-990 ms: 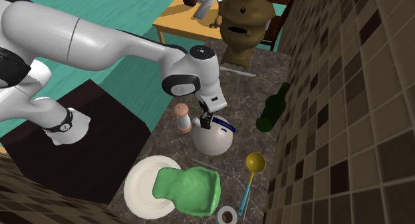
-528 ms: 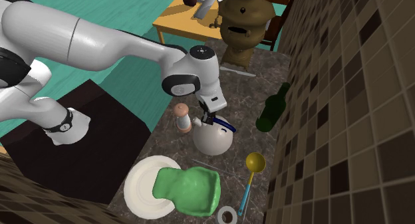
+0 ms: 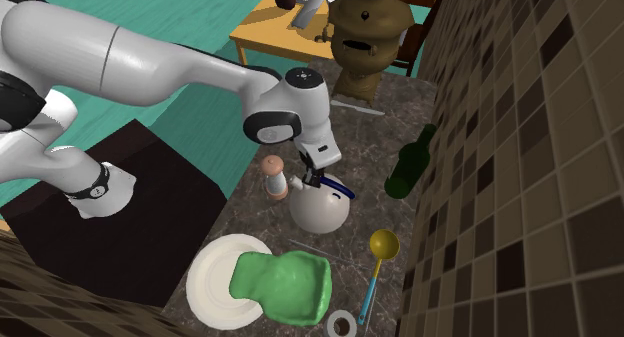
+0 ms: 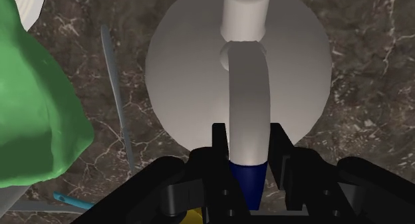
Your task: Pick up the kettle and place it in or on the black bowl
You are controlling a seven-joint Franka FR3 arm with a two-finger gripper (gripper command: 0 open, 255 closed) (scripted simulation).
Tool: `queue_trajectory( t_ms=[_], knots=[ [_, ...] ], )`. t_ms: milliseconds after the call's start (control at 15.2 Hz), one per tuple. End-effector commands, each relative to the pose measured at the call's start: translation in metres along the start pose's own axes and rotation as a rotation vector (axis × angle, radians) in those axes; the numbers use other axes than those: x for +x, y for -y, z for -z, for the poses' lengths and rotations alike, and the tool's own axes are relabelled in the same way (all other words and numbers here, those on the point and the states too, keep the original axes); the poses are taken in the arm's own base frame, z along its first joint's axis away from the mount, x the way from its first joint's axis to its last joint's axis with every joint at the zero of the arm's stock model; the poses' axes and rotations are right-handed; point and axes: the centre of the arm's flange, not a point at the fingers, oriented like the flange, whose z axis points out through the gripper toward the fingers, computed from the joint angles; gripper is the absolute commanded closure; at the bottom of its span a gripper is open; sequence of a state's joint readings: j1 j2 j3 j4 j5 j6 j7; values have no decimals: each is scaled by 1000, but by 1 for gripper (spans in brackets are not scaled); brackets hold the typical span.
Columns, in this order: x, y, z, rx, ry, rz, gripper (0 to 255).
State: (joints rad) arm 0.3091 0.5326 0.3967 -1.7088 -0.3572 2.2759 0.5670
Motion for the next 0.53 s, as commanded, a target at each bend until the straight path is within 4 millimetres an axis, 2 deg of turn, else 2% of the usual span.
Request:
queue_trajectory(
  t_ms=[0,462],
  knots=[
    [1,0,8,0,-1,0,255],
    [5,-2,45,0,-1,0,255]
  ],
)
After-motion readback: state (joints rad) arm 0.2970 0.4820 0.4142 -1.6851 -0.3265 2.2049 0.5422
